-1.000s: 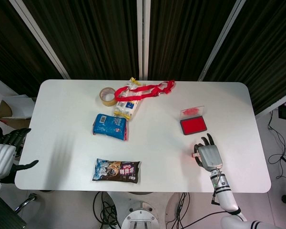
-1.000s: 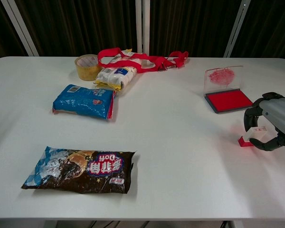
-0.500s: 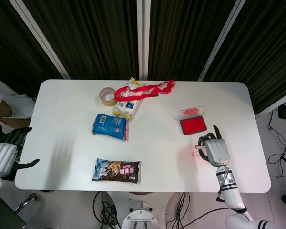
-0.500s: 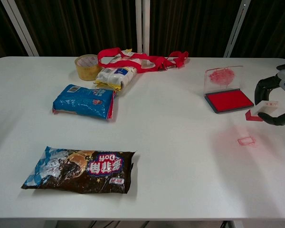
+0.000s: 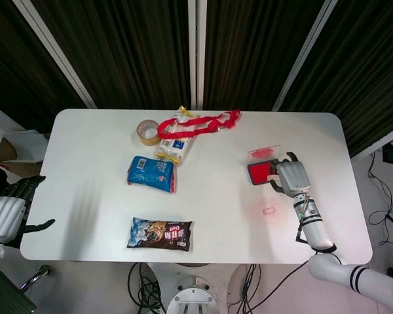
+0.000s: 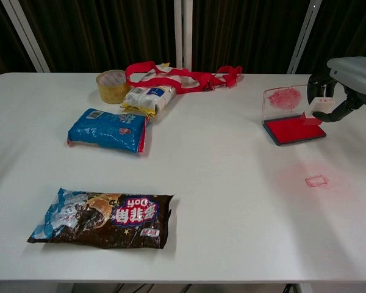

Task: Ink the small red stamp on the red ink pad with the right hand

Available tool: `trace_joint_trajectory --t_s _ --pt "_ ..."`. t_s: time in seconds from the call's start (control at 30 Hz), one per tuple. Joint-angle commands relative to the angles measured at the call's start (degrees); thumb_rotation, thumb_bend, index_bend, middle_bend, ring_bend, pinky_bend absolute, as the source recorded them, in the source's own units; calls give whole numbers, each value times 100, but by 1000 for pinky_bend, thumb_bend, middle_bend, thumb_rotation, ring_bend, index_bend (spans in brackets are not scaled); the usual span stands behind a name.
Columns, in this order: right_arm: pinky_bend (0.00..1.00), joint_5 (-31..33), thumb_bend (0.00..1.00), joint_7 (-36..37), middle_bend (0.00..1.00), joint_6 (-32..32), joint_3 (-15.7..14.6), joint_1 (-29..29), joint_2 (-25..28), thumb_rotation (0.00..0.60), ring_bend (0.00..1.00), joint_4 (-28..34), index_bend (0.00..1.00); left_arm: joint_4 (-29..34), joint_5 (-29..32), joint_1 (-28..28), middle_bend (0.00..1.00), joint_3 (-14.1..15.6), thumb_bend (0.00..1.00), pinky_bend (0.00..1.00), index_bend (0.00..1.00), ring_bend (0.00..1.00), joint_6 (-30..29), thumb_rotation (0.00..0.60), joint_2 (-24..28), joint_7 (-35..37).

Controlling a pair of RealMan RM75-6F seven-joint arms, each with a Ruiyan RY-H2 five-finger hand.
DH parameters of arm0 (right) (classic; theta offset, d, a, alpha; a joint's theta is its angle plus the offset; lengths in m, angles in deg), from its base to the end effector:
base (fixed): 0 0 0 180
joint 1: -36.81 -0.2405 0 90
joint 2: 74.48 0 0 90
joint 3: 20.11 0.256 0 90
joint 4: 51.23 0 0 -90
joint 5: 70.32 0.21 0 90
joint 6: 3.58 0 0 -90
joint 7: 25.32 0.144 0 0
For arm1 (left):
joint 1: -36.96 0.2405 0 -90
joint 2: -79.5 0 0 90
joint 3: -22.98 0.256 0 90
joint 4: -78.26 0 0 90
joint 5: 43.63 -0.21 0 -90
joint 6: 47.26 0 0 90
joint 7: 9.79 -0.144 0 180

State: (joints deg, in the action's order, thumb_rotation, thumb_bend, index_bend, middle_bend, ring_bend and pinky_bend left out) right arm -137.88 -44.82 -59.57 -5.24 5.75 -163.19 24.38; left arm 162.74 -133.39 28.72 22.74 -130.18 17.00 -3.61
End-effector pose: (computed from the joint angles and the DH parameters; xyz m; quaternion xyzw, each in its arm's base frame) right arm -0.2326 -0.3455 0.0162 0.6870 -0.3854 0.3325 0.5186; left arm -0.3272 0.1927 0.1686 -0.6456 -0.3631 -0.3721 0.5593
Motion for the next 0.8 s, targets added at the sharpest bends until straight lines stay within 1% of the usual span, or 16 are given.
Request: trace_joint_trajectory --t_s 0.03,0.13,0.23,0.4,0.8 --pt "692 124 350 99 592 181 56 -189 -187 600 575 -331 699 -17 32 -8 128 -10 63 250 111 140 24 451 4 5" --pt "823 162 350 179 595 271 34 -281 -283 600 656 -532 702 -47 63 -30 128 -20 63 250 111 140 74 451 -10 20" --pt "879 252 350 263 596 418 41 -384 -353 600 687 -706 703 -83 92 -64 128 -27 63 250 111 140 147 451 -39 39" --pt "879 498 350 330 597 772 64 -587 -458 600 698 -1009 703 -154 121 -107 128 -34 63 251 111 140 230 450 -91 73" --pt "879 895 350 180 602 992 19 -825 -699 600 699 -1467 708 -210 199 -159 128 -48 63 251 111 140 344 450 -123 70"
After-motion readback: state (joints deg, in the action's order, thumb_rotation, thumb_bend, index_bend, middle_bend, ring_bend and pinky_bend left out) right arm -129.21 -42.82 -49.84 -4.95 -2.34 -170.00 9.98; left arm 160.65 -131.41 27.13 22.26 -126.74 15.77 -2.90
